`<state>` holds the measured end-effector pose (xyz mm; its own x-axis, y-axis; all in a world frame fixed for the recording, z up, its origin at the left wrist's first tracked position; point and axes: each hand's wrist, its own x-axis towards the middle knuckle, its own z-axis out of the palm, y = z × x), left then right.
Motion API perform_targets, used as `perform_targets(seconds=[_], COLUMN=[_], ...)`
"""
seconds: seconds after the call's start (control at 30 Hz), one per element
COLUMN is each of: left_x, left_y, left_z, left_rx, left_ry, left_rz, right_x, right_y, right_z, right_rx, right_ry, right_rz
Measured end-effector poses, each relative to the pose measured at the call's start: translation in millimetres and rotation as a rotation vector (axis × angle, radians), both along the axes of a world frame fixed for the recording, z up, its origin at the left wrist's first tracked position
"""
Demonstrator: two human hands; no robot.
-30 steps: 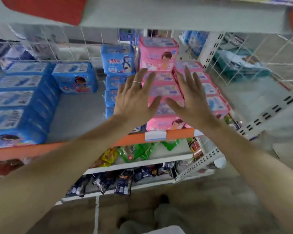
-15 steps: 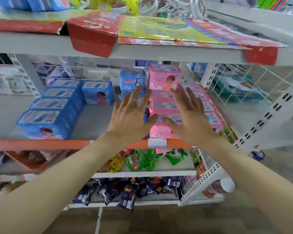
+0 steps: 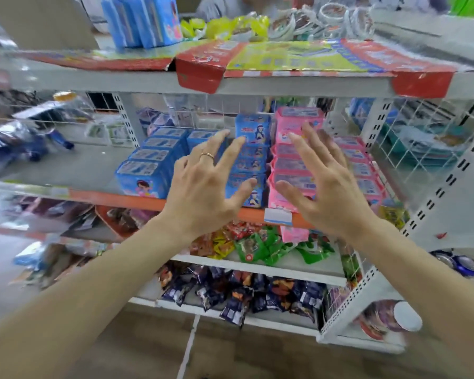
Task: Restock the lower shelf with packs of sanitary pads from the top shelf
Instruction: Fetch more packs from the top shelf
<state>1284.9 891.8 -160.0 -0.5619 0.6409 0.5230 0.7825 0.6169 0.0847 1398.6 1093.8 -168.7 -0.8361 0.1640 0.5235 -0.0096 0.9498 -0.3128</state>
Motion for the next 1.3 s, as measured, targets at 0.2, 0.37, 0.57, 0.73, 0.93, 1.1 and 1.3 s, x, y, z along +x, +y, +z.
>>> perform_targets(seconds=[0.2, 0.37, 0.57, 0.73, 0.93, 1.1, 1.3], left_x=[-1, -23, -78, -126, -178, -217, -259], left_y=[-13, -38, -92, -144, -201, -202, -173], left_z=[34, 59, 92, 113, 125, 150, 177], left_rx=[0.095, 0.166, 0.209, 0.249, 0.250, 0.216, 0.241], left_ry=[0.054, 0.081, 0.132, 0.144, 0.187, 0.178, 0.143], left_rz=[-0.028, -0.032, -0.004, 0.031, 0.065, 0.066, 0.051], right_x=[-2, -26, -84, -140, -206, -248, -299], right_y=[-14, -34, -78, -120, -174, -185, -153], right_z=[40, 82, 119, 140, 162, 190, 212], right_rx=[0.032, 0.087, 0.139, 0.200, 0.277, 0.307, 0.323], right_ry=[0.128, 0.172, 0.282, 0.335, 0.331, 0.286, 0.187], right_rz=[0.069, 0.087, 0.139, 0.158, 0.129, 0.078, -0.027])
